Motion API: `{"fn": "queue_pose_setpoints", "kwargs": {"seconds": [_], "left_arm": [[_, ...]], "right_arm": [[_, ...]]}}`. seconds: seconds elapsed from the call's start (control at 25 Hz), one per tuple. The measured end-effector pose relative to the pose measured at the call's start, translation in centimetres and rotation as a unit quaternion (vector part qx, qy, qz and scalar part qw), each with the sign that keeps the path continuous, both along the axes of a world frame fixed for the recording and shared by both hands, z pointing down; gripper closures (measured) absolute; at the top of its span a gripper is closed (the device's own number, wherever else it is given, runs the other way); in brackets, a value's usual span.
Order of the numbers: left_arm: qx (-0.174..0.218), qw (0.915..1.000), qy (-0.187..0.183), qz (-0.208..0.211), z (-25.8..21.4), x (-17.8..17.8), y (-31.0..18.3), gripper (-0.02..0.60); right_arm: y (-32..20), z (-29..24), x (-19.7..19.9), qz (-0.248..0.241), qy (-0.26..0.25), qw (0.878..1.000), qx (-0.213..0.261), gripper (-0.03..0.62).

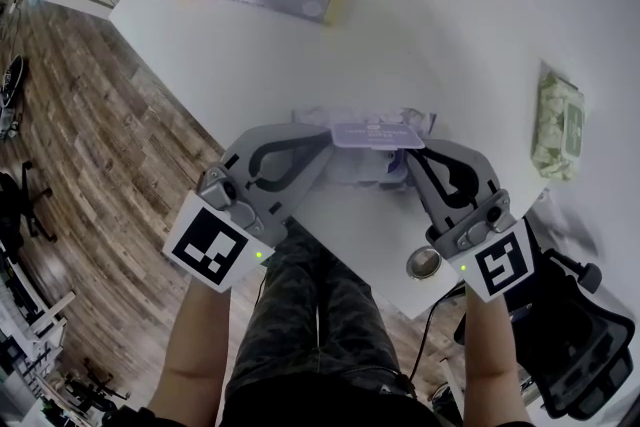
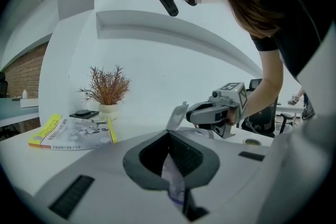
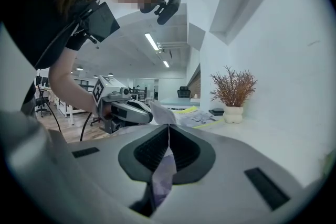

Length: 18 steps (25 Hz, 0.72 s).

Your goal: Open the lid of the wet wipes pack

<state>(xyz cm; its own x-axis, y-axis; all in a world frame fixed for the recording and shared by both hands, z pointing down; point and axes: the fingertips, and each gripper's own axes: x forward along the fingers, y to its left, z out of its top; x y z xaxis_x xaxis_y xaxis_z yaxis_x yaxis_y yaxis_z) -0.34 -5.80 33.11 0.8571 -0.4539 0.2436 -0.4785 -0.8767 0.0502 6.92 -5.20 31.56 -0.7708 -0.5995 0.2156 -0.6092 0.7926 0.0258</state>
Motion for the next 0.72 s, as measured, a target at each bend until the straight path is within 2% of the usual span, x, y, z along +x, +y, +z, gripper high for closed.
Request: {"fn": "queue_pose_setpoints", "kwargs": {"seconds": [0.72], "left_arm": [[-0.004,1.0000,0.004,-0.002,0.4,-0.1,-1.1,0.569]], "right_arm": [[-1.6,0.7,-0.4,0.004,0.010,1.000,-0.004,0.569]]}}
